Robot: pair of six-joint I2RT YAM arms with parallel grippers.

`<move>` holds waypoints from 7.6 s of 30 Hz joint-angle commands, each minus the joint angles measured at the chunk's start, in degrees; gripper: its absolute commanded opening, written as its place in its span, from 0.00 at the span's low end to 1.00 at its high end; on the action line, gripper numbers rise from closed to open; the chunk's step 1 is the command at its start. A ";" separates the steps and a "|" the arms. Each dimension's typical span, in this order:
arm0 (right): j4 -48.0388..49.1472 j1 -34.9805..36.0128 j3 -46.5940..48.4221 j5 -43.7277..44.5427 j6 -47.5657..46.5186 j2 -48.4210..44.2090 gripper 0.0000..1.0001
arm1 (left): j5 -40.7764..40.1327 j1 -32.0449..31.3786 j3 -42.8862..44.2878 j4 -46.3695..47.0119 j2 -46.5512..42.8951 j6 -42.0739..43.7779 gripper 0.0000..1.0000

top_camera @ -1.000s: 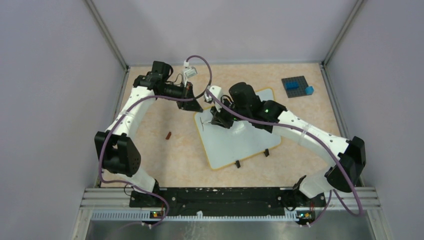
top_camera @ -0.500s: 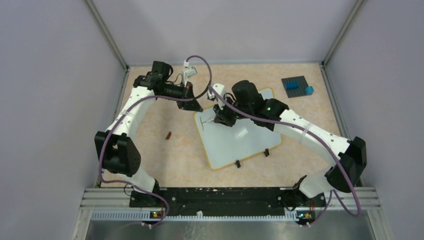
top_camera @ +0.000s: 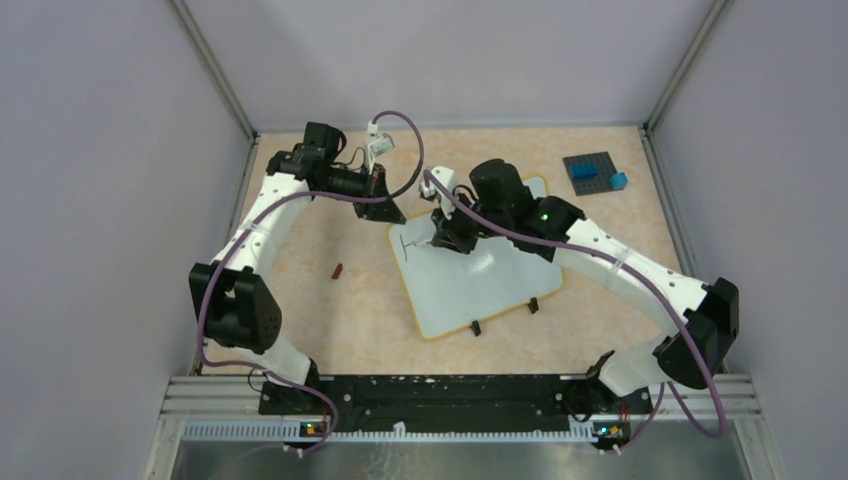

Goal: Write a sentence on the whiteboard

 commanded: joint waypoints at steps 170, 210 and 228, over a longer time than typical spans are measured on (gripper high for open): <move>2.26 -3.17 0.60 4.52 1.18 -0.25 0.00 | -0.64 -1.98 -3.10 0.06 -1.67 0.00 0.00; -0.47 -3.46 -0.40 0.45 0.09 -3.70 0.00 | -1.01 -2.16 -2.76 -0.10 -1.31 0.18 0.00; -0.22 -3.58 0.17 4.19 -1.40 -0.41 0.00 | -1.18 -2.14 -3.20 0.13 -1.59 0.17 0.00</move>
